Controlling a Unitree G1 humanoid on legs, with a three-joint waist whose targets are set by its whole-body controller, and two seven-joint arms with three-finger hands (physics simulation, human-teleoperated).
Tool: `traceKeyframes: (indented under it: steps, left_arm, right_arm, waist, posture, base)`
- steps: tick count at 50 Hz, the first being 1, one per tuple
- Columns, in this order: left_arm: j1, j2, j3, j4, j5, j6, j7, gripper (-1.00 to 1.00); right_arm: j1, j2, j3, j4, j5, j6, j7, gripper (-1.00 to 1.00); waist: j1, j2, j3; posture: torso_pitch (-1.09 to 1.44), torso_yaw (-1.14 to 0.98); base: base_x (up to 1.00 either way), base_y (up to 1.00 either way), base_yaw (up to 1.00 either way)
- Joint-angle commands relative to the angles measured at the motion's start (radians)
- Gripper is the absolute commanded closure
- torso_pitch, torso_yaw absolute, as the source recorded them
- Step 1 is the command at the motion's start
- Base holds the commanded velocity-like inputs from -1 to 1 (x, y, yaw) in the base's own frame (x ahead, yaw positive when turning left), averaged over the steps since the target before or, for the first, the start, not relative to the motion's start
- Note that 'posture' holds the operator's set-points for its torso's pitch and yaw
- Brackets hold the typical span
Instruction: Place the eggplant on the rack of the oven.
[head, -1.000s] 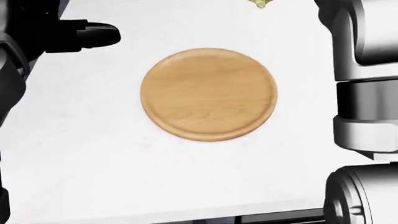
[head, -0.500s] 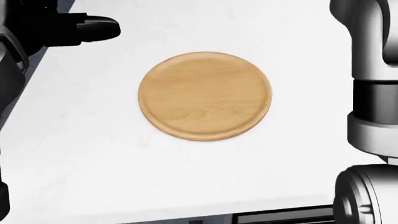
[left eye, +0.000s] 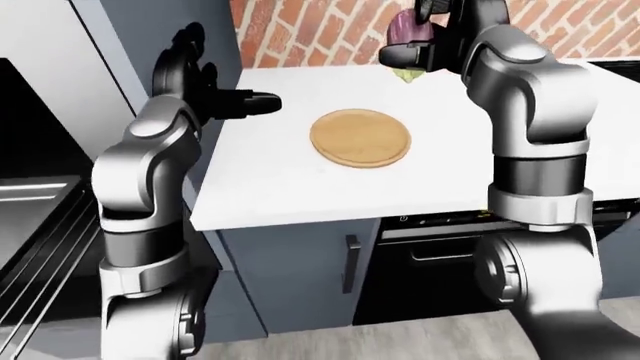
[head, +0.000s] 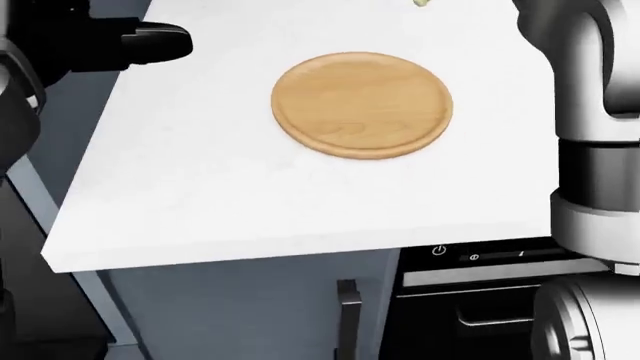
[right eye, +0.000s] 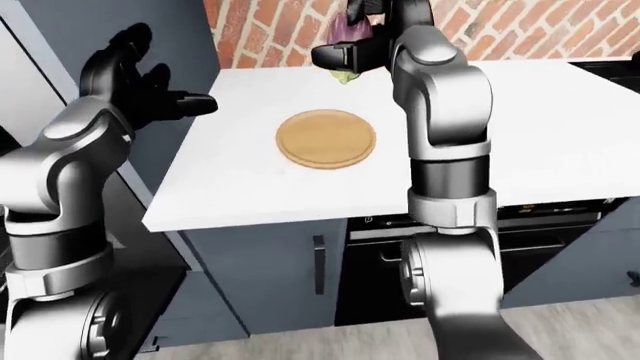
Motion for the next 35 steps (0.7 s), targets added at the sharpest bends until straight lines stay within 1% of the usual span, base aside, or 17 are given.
traceKeyframes:
  steps: [1, 4, 5, 7, 8, 9, 14, 16, 18, 20, 22, 23, 25, 27, 31, 34, 35]
  left_arm:
    - [-0.029, 0.007, 0.002, -0.038, -0.003, -0.029, -0.005, -1.00]
    - [-0.027, 0.004, 0.003, -0.050, -0.004, -0.020, -0.002, -1.00]
    - [-0.026, 0.004, 0.002, -0.048, -0.003, -0.022, -0.002, -1.00]
    - [-0.026, 0.003, 0.002, -0.045, -0.002, -0.025, -0.004, -1.00]
    - [-0.025, 0.003, 0.001, -0.050, -0.002, -0.021, -0.003, -1.00]
    - [-0.023, 0.002, 0.002, -0.051, -0.002, -0.021, -0.003, -1.00]
    - [-0.020, 0.005, 0.004, -0.059, -0.003, -0.014, -0.003, -1.00]
    - [-0.017, 0.007, 0.006, -0.057, -0.003, -0.018, -0.005, -1.00]
    - [-0.016, 0.007, 0.006, -0.060, -0.003, -0.016, -0.004, -1.00]
    - [-0.015, 0.006, 0.006, -0.057, -0.003, -0.020, -0.006, -1.00]
    - [-0.018, 0.006, 0.006, -0.057, -0.003, -0.018, -0.004, -1.00]
    - [-0.020, 0.006, 0.005, -0.054, -0.002, -0.019, -0.004, -1.00]
    - [-0.036, 0.010, 0.007, -0.066, 0.005, -0.051, 0.007, -1.00]
    - [-0.055, 0.015, 0.005, -0.088, 0.014, -0.074, 0.017, -1.00]
    - [-0.119, 0.022, 0.001, -0.141, 0.023, -0.143, 0.034, -1.00]
    - [-0.149, 0.024, 0.006, -0.142, 0.023, -0.171, 0.055, -1.00]
    - [-0.149, 0.025, 0.005, -0.134, 0.024, -0.178, 0.058, -1.00]
  right_arm:
    - [-0.027, -0.013, -0.015, -0.035, -0.001, -0.032, -0.009, 1.00]
    - [-0.022, -0.011, -0.012, -0.038, 0.000, -0.033, -0.009, 1.00]
    - [-0.020, -0.011, -0.010, -0.037, -0.002, -0.031, -0.009, 1.00]
    - [-0.017, -0.009, -0.011, -0.036, -0.003, -0.033, -0.011, 1.00]
    - [-0.015, -0.008, -0.011, -0.037, -0.003, -0.035, -0.011, 1.00]
    - [-0.013, -0.006, -0.012, -0.036, -0.002, -0.041, -0.012, 1.00]
    - [-0.005, -0.002, -0.010, -0.035, -0.001, -0.045, -0.015, 1.00]
    - [-0.006, -0.001, -0.008, -0.036, -0.001, -0.042, -0.015, 1.00]
    - [-0.004, 0.001, -0.007, -0.040, -0.002, -0.037, -0.016, 1.00]
    - [-0.002, 0.002, -0.007, -0.037, -0.003, -0.040, -0.017, 1.00]
    - [-0.005, 0.002, -0.008, -0.039, -0.003, -0.040, -0.017, 1.00]
    - [-0.006, 0.002, -0.008, -0.037, -0.003, -0.042, -0.016, 1.00]
    - [0.001, 0.003, -0.008, -0.030, -0.005, -0.053, -0.015, 1.00]
    - [0.002, 0.000, -0.006, -0.029, -0.008, -0.051, -0.015, 1.00]
    - [-0.004, -0.005, -0.006, -0.033, -0.013, -0.042, -0.010, 1.00]
    - [-0.010, -0.009, -0.009, -0.036, -0.014, -0.032, -0.008, 1.00]
    - [-0.013, -0.011, -0.009, -0.037, -0.015, -0.029, -0.007, 1.00]
  waist:
    - [0.001, 0.003, -0.008]
    - [0.005, -0.029, 0.025]
    - [0.004, -0.040, 0.005]
    - [-0.010, -0.097, -0.058]
    - [0.002, -0.061, -0.052]
    - [-0.007, -0.069, -0.060]
    - [-0.011, -0.031, 0.005]
    - [-0.018, -0.014, 0.001]
    - [-0.013, 0.035, -0.021]
    - [-0.011, 0.017, -0.057]
    - [-0.011, 0.013, -0.055]
    - [0.000, -0.002, -0.026]
    - [0.008, -0.039, -0.009]
    - [0.010, -0.049, 0.008]
    - [0.001, -0.028, 0.004]
    - [-0.016, 0.017, -0.009]
    - [-0.016, 0.004, 0.001]
  posture:
    - [0.00, 0.00]
    - [0.00, 0.00]
    - [0.00, 0.00]
    - [0.00, 0.00]
    - [0.00, 0.00]
    - [0.00, 0.00]
    - [0.00, 0.00]
    - [0.00, 0.00]
    - [0.00, 0.00]
    - [0.00, 0.00]
    - [0.00, 0.00]
    - [0.00, 0.00]
    - [0.00, 0.00]
    - [0.00, 0.00]
    - [0.00, 0.00]
    - [0.00, 0.00]
    - [0.00, 0.00]
  base:
    - [0.00, 0.00, 0.00]
    - [0.00, 0.00, 0.00]
    - [-0.24, 0.00, 0.00]
    - [-0.69, 0.00, 0.00]
    - [-0.52, 0.00, 0.00]
    - [-0.20, 0.00, 0.00]
    - [0.00, 0.00, 0.00]
    - [0.00, 0.00, 0.00]
    - [-0.21, 0.00, 0.00]
    - [-0.69, 0.00, 0.00]
    - [-0.36, 0.00, 0.00]
    - [-0.02, 0.00, 0.00]
    - [0.00, 0.00, 0.00]
    - [0.00, 0.00, 0.00]
    - [0.00, 0.00, 0.00]
    - [0.00, 0.00, 0.00]
    - [0.00, 0.00, 0.00]
